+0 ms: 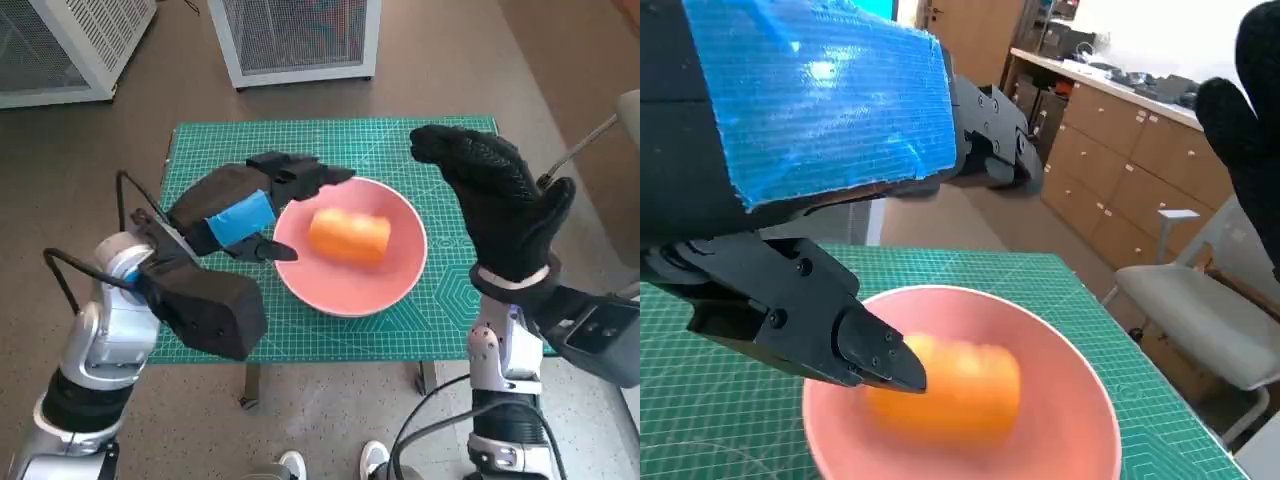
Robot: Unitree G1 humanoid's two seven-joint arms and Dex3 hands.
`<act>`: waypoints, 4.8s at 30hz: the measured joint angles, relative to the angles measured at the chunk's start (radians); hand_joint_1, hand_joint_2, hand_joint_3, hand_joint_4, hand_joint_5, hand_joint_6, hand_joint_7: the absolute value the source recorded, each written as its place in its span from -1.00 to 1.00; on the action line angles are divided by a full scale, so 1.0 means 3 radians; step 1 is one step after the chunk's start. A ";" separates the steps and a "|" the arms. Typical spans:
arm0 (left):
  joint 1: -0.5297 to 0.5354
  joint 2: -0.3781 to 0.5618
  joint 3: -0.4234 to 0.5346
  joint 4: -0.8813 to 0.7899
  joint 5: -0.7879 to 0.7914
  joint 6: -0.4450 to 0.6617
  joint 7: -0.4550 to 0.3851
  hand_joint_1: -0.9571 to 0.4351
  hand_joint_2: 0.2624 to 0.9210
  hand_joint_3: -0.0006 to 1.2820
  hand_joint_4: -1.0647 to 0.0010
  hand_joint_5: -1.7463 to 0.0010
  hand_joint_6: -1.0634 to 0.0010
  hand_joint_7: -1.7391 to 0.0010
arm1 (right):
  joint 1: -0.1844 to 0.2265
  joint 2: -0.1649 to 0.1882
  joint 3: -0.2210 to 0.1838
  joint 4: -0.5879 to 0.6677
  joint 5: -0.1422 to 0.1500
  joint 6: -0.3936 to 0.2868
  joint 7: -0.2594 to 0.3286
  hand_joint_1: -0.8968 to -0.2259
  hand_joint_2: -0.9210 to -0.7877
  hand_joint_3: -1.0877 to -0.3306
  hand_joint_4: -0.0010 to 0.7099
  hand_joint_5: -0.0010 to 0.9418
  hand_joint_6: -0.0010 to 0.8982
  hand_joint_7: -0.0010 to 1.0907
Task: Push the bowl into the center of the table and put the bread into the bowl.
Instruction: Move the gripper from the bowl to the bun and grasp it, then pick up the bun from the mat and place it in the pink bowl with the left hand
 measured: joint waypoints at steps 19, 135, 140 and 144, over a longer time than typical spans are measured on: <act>0.0519 0.0441 0.0745 -0.0765 -0.0501 0.0463 -0.0325 -0.02 0.68 -0.99 0.94 1.00 0.73 0.94 | 0.0017 0.0022 0.0009 -0.0025 0.0000 -0.0007 -0.0003 0.05 -1.00 0.60 0.08 -0.99 -0.94 0.15; 0.1230 0.0380 0.0499 0.0073 0.0387 -0.0142 0.0532 0.38 1.00 -0.93 -0.42 -0.23 -0.17 -0.37 | 0.0130 -0.0108 0.0024 -0.0115 -0.0025 0.0062 0.0001 0.04 -1.00 0.45 0.12 -0.99 -1.00 0.13; 0.1188 0.0380 0.0663 -0.0158 0.0335 -0.0111 0.0562 0.38 1.00 -0.95 -0.44 -0.22 -0.19 -0.35 | 0.0129 -0.0108 0.0023 -0.0093 -0.0024 0.0055 0.0001 0.05 -1.00 0.44 0.12 -0.99 -1.00 0.12; 0.1080 0.0373 0.0737 -0.0316 0.0333 -0.0062 0.0590 0.38 1.00 -0.96 -0.45 -0.22 -0.21 -0.33 | 0.0129 -0.0108 0.0021 -0.0079 -0.0024 0.0051 0.0002 0.05 -1.00 0.44 0.12 -0.99 -1.00 0.12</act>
